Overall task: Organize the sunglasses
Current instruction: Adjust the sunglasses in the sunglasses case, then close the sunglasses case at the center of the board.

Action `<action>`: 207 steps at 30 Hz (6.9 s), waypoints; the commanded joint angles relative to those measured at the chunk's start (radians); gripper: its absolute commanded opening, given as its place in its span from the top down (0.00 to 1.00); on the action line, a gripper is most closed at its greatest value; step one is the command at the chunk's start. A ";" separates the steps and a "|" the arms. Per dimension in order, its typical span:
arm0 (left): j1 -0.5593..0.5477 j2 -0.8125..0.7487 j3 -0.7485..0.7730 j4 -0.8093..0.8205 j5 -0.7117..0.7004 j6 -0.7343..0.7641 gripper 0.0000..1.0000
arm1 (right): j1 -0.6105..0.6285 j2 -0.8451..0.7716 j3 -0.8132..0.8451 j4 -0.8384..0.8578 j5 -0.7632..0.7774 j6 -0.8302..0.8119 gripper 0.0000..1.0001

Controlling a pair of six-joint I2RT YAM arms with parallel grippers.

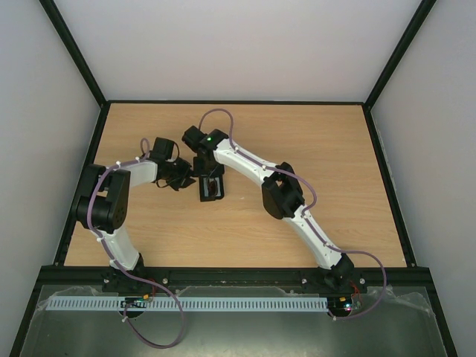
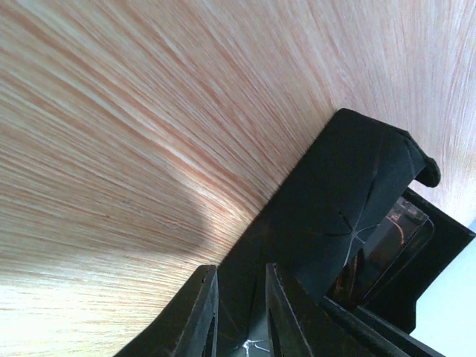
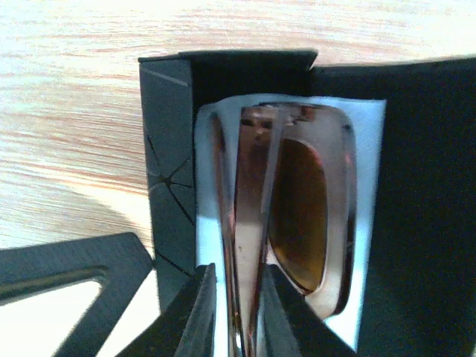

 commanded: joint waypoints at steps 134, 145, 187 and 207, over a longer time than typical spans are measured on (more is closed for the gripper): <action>-0.007 0.047 0.023 0.013 0.020 -0.001 0.79 | -0.028 0.005 -0.020 -0.018 -0.037 -0.013 0.91; -0.014 0.050 0.018 0.013 0.023 0.003 0.79 | -0.002 0.029 0.001 -0.004 -0.062 -0.015 0.92; 0.019 0.016 -0.006 -0.021 0.021 0.050 0.79 | -0.244 -0.429 -0.667 0.180 -0.126 -0.018 0.78; -0.013 0.064 0.030 0.006 0.042 0.039 0.79 | -0.132 -0.225 -0.358 0.112 -0.189 0.002 0.80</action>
